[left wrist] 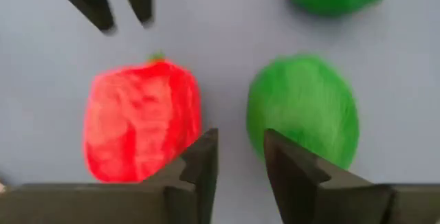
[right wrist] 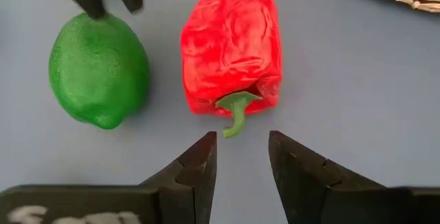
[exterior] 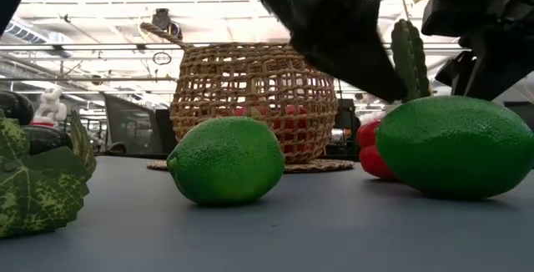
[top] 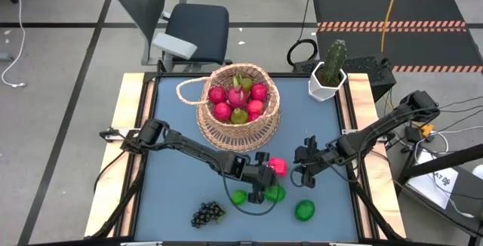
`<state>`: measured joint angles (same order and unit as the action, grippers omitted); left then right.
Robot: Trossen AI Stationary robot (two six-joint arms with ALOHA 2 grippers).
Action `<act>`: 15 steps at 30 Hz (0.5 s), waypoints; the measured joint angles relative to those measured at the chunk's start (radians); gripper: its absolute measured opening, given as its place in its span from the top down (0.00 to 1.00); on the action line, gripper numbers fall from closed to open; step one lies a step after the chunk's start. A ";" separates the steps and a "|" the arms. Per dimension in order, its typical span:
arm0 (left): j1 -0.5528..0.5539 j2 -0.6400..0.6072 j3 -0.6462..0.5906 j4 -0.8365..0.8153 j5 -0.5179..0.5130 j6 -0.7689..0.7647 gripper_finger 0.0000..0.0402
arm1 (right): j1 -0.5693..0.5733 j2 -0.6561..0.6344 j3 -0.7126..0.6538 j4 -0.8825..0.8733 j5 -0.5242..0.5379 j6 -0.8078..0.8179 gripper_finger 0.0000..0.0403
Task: Build produce basket
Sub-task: Put the bell pepper into the basket
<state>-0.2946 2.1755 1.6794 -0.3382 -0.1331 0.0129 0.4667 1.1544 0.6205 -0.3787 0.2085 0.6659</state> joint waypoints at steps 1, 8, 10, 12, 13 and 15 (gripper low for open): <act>0.002 0.007 0.000 -0.011 0.002 0.005 0.73 | 0.000 0.001 0.000 0.005 0.000 0.000 0.69; 0.032 0.030 0.000 -0.001 -0.034 -0.007 0.89 | 0.000 0.002 0.000 0.007 -0.003 -0.002 0.69; 0.040 0.030 0.000 -0.001 -0.034 -0.020 0.93 | 0.000 0.002 0.000 0.007 -0.003 -0.004 0.69; 0.047 0.030 0.000 -0.005 -0.034 -0.026 0.96 | 0.000 0.002 0.000 0.007 -0.003 -0.010 0.69; 0.050 0.030 0.000 -0.008 -0.034 -0.026 0.98 | 0.000 0.002 0.000 0.007 -0.004 -0.013 0.69; 0.057 0.030 0.000 -0.017 -0.047 -0.029 0.99 | 0.000 0.002 0.000 0.007 -0.004 -0.013 0.69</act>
<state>-0.2373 2.2059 1.6791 -0.3555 -0.1797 -0.0159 0.4667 1.1567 0.6205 -0.3715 0.2044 0.6533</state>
